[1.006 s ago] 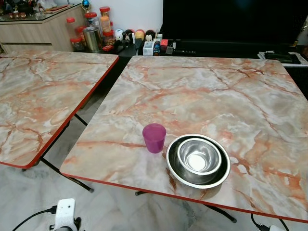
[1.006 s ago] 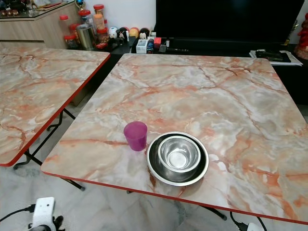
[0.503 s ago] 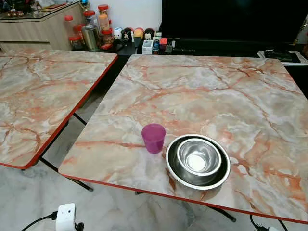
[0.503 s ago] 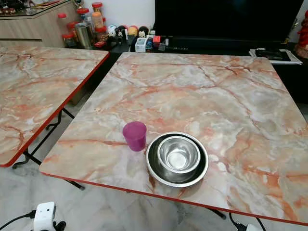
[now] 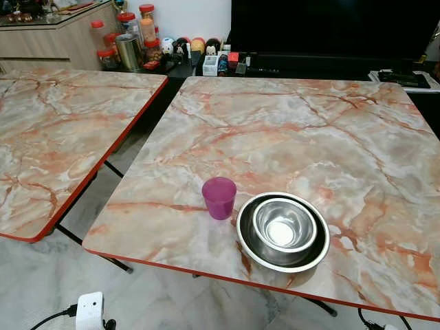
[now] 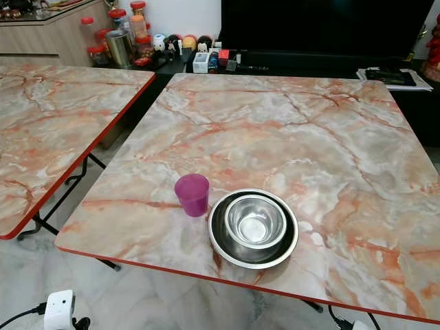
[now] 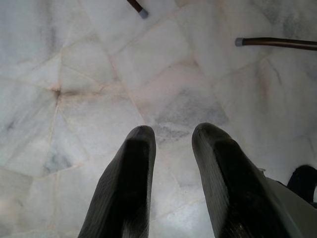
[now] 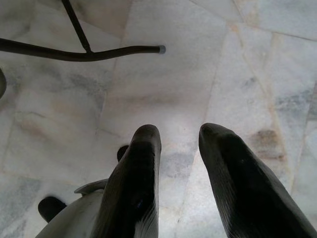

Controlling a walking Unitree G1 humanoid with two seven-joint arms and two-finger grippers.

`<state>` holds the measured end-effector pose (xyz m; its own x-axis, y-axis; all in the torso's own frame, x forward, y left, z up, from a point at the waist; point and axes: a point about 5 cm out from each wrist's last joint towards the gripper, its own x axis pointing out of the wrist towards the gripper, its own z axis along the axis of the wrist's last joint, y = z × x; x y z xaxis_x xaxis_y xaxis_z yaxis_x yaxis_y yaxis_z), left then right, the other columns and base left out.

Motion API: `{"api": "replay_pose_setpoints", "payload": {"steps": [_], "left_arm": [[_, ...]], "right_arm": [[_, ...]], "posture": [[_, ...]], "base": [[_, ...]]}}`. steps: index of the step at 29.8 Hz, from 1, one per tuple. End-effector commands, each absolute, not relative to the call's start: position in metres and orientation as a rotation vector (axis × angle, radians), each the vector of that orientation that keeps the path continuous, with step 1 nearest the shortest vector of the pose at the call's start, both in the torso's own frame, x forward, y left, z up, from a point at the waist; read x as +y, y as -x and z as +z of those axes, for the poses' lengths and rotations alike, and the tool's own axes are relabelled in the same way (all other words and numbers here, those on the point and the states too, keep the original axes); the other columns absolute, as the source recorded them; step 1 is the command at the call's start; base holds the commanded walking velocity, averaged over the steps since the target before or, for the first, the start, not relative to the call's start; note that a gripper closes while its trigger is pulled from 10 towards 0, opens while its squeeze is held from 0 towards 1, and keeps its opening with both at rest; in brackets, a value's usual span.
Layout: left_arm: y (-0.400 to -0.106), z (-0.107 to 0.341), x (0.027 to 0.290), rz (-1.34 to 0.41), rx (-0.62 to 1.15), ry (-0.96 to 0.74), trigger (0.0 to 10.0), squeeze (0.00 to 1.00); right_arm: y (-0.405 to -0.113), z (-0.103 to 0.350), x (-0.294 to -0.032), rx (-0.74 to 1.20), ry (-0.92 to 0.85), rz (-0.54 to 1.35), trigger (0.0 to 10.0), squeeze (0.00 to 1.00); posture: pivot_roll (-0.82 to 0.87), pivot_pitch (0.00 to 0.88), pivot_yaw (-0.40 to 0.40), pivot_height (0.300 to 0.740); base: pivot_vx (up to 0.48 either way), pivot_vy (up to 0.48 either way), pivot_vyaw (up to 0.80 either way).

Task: Setting the table

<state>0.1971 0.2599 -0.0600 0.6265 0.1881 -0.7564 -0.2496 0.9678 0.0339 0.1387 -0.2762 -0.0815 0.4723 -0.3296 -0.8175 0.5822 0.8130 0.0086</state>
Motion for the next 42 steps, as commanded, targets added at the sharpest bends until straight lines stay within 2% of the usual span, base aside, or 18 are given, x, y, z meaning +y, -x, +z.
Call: {"api": "replay_pose_setpoints", "payload": {"steps": [1,7,19,42], "left_arm": [[-0.1946,-0.0619,0.2595,0.257,0.874,0.083,10.0,0.0],[-0.1937,-0.0623,0.2595,0.253,0.876,0.083,10.0,0.0],[-0.1919,-0.0633,0.259,0.249,0.876,0.086,10.0,0.0],[-0.1936,-0.0618,0.2606,0.237,0.872,0.074,10.0,0.0]], "right_arm": [[-0.1361,-0.0816,-0.2786,0.923,-0.313,-0.594,10.0,0.0],[-0.1354,-0.0821,-0.2781,0.93,-0.308,-0.592,10.0,0.0],[-0.1355,-0.0818,-0.2784,0.922,-0.296,-0.603,10.0,0.0],[-0.1335,-0.0829,-0.2769,0.925,-0.294,-0.593,10.0,0.0]], "posture": [[-0.02,0.08,0.023,0.74],[-0.02,0.08,0.027,0.74],[-0.01,0.073,0.03,0.74],[-0.01,0.055,0.037,0.74]], "base": [[0.0,0.334,0.0],[0.0,0.418,-0.38],[0.0,0.325,0.0],[0.0,0.0,0.0]]}}
